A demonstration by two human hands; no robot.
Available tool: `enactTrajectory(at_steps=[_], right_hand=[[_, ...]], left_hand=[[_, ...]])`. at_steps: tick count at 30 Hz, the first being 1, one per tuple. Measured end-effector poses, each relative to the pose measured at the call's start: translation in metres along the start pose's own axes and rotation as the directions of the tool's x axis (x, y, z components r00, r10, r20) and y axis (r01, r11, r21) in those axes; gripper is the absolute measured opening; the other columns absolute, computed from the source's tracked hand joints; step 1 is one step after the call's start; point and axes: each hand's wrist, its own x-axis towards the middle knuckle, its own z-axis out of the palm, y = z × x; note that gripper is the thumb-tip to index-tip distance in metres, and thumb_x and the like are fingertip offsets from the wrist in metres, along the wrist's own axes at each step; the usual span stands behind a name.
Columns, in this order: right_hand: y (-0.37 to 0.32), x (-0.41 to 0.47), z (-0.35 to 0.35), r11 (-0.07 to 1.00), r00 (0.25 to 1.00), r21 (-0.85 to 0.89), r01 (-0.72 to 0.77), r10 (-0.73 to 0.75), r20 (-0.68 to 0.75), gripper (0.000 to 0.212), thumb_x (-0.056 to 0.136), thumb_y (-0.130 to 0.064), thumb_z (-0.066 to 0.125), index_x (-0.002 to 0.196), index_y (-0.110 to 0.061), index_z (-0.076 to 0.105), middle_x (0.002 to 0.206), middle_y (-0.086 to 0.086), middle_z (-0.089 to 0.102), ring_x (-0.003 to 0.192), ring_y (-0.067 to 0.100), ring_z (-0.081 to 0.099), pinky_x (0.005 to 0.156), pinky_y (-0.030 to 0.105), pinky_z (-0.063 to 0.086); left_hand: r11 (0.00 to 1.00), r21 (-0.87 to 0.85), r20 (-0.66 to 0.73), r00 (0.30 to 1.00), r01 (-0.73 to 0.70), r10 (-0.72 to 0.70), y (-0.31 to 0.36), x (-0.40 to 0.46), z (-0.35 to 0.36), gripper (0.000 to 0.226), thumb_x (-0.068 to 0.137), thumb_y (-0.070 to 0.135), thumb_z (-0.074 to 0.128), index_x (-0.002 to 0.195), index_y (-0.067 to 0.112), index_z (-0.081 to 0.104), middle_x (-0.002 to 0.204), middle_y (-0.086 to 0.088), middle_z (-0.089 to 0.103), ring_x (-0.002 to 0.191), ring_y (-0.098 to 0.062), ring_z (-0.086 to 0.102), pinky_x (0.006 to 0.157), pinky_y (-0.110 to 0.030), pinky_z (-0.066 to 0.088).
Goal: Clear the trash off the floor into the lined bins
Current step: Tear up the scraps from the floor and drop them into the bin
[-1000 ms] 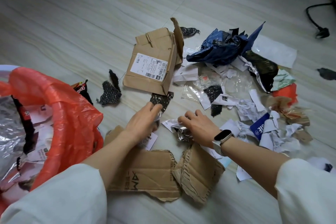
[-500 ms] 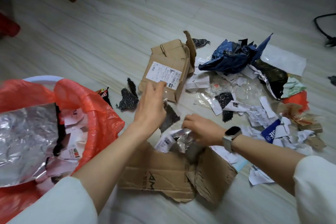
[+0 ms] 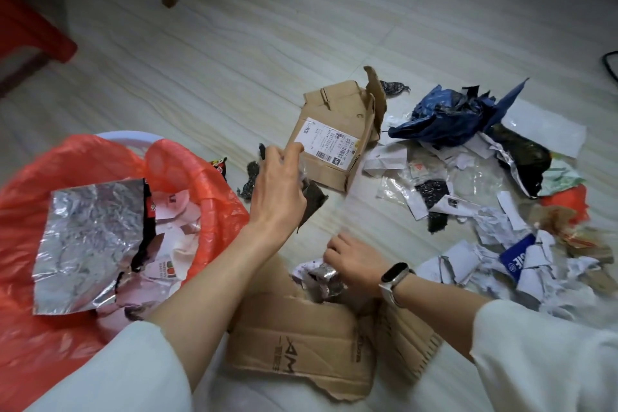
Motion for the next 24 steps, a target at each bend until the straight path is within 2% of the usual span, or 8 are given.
enactTrajectory(at_steps=[2,5,9,12,15,18,21,24], right_hand=[[0.001,-0.005,-0.006,0.993,0.997,0.094,-0.074,0.076,-0.018,0.034,0.061,-0.022,0.070,0.087,-0.008,0.054,0.088,0.012,0.055,0.078,0.029,0.052,0.059,0.030,0.038],[0.006,-0.018,-0.024,0.935,0.961,0.248,-0.253,0.273,-0.052,0.025,0.085,-0.016,0.053,0.109,-0.010,0.046,0.106,0.011,0.052,0.090,0.026,0.048,0.067,0.026,0.030],[0.014,-0.035,-0.070,0.815,0.912,0.480,-0.326,0.404,-0.066,0.034,0.088,-0.012,0.052,0.118,-0.016,0.038,0.094,-0.004,0.053,0.080,0.015,0.049,0.061,0.020,0.036],[0.018,-0.033,-0.117,0.773,0.863,0.590,-0.232,0.443,-0.242,0.017,0.086,-0.013,0.058,0.103,-0.012,0.054,0.090,-0.002,0.056,0.082,0.017,0.055,0.070,0.032,0.044],[0.002,-0.015,-0.157,0.764,0.794,0.633,-0.122,0.458,-0.400,0.008,0.086,-0.011,0.059,0.091,-0.006,0.058,0.085,0.004,0.058,0.076,0.020,0.055,0.066,0.035,0.043],[-0.031,0.014,-0.190,0.724,0.747,0.689,0.003,0.456,-0.483,0.005,0.085,-0.009,0.060,0.089,-0.006,0.058,0.077,-0.001,0.058,0.068,0.008,0.053,0.062,0.028,0.041],[-0.075,0.041,-0.213,0.704,0.740,0.698,0.132,0.399,-0.542,0.005,0.082,-0.006,0.061,0.083,-0.004,0.057,0.073,-0.005,0.052,0.068,0.012,0.048,0.061,0.027,0.037],[-0.121,0.059,-0.228,0.752,0.783,0.635,0.176,0.284,-0.553,0.010,0.075,-0.014,0.054,0.077,-0.005,0.057,0.073,-0.011,0.046,0.075,0.015,0.046,0.063,0.026,0.037]], left_hand=[[1.000,-0.004,0.013,1.000,-0.006,0.006,0.001,-0.001,0.002,0.043,0.085,-0.005,0.049,0.124,0.011,0.043,0.103,-0.011,0.041,0.086,-0.029,0.051,0.069,-0.033,0.039],[0.999,-0.039,0.020,1.000,-0.009,0.009,0.007,-0.002,-0.001,0.047,0.084,-0.006,0.050,0.126,0.013,0.042,0.104,-0.010,0.041,0.089,-0.028,0.052,0.070,-0.033,0.042],[0.979,-0.202,-0.024,1.000,-0.020,0.015,0.024,0.005,-0.022,0.051,0.083,-0.001,0.057,0.128,0.017,0.040,0.104,-0.003,0.038,0.086,-0.017,0.047,0.079,-0.032,0.046],[0.943,-0.325,-0.197,0.980,-0.071,0.006,0.033,0.015,-0.056,0.055,0.080,0.002,0.060,0.128,0.018,0.040,0.104,0.000,0.038,0.079,-0.003,0.041,0.074,-0.008,0.035],[0.900,-0.421,-0.379,0.923,-0.111,-0.064,0.027,0.020,-0.100,0.057,0.076,-0.001,0.063,0.125,0.014,0.037,0.107,-0.003,0.041,0.088,0.000,0.044,0.074,0.003,0.033],[0.880,-0.467,-0.482,0.859,-0.086,-0.172,0.001,0.013,-0.142,0.050,0.074,0.002,0.066,0.113,0.017,0.038,0.109,-0.003,0.043,0.098,-0.009,0.045,0.079,0.001,0.031],[0.877,-0.480,-0.468,0.835,0.034,-0.288,-0.045,-0.015,-0.181,0.047,0.074,0.003,0.068,0.111,0.017,0.044,0.110,-0.001,0.048,0.099,-0.005,0.044,0.081,-0.005,0.033],[0.883,-0.426,-0.403,0.833,0.195,-0.378,-0.096,-0.056,-0.203,0.049,0.074,0.010,0.071,0.117,0.016,0.049,0.113,-0.001,0.052,0.101,-0.011,0.048,0.088,-0.018,0.034]])
